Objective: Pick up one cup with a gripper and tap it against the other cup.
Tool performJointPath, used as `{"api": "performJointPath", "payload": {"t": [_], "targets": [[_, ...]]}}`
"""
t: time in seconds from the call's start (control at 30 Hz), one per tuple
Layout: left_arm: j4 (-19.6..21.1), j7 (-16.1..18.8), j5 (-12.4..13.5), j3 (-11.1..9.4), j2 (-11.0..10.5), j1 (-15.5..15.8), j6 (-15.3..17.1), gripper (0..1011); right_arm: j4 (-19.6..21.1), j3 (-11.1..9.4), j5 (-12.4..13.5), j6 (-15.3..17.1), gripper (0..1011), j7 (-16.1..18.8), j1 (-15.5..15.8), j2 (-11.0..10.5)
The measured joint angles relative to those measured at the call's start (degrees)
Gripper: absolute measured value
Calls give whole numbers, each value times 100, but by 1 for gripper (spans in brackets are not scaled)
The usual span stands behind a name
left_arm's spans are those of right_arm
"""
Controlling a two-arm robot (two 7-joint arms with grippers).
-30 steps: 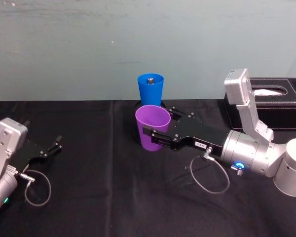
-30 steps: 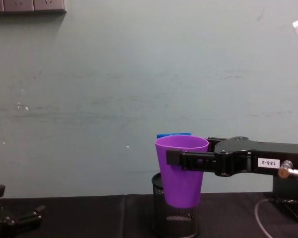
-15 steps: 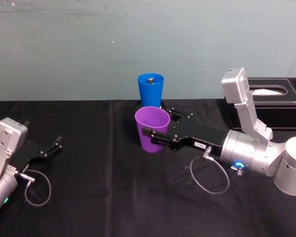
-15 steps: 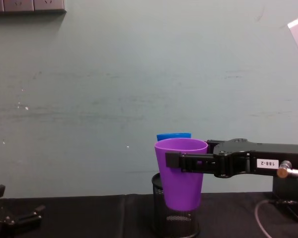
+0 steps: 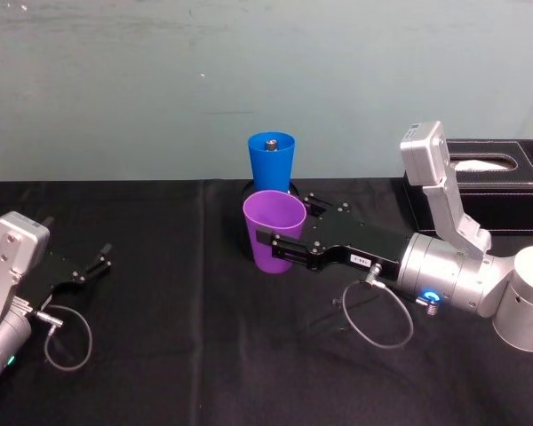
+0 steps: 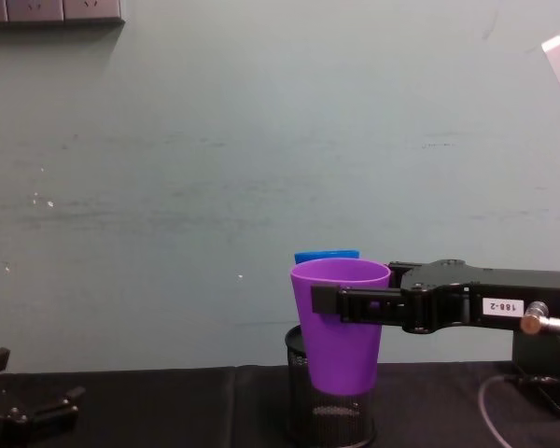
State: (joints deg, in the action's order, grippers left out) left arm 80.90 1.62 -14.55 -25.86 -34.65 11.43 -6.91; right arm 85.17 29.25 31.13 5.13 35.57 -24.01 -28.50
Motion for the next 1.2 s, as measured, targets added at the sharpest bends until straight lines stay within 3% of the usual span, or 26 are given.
{"api": "performJointPath", "payload": {"t": [1.2], "targets": [[0,0,0,0,0,0,0,1000,-7,-3,-6,-9,736,7,5,3]]}}
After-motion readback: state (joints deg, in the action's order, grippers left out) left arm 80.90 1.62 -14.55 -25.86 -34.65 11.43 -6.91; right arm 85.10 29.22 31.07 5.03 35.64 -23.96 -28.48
